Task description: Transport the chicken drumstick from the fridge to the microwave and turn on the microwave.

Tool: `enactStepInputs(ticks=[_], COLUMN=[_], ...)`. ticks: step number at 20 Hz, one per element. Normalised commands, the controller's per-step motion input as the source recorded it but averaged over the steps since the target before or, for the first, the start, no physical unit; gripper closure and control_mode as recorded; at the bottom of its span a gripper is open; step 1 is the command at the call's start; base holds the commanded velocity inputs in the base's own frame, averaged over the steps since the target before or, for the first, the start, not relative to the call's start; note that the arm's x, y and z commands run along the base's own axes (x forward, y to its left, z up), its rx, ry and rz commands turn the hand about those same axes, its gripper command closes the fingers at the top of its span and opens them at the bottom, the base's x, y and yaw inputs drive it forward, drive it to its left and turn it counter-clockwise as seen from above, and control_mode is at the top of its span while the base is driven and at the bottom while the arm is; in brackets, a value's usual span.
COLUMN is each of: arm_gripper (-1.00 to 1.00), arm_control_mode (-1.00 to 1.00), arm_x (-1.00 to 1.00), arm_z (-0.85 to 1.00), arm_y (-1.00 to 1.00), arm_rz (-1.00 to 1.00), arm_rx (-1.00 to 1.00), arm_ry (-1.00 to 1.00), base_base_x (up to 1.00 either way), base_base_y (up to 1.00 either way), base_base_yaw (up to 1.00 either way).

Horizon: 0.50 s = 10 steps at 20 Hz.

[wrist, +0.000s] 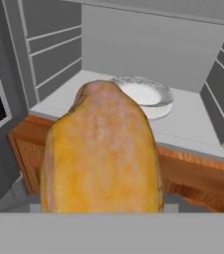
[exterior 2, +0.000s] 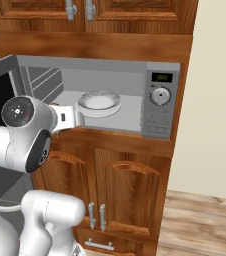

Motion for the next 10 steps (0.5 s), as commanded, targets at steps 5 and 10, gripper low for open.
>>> enactStepInputs(ticks=[5, 10], arm_gripper=[1.00, 1.00], arm_control_mode=[-1.00, -1.00], arm_x=[0.46, 0.44], arm_z=[-0.13, -0.14], arm_y=[0.00, 0.00], arm_rz=[0.00, 0.00], arm_rx=[0.00, 0.00], arm_ry=[0.00, 0.01], base_base_x=[0.00, 0.00], base_base_y=[0.00, 0.00], base_base_yaw=[0.00, 0.00])
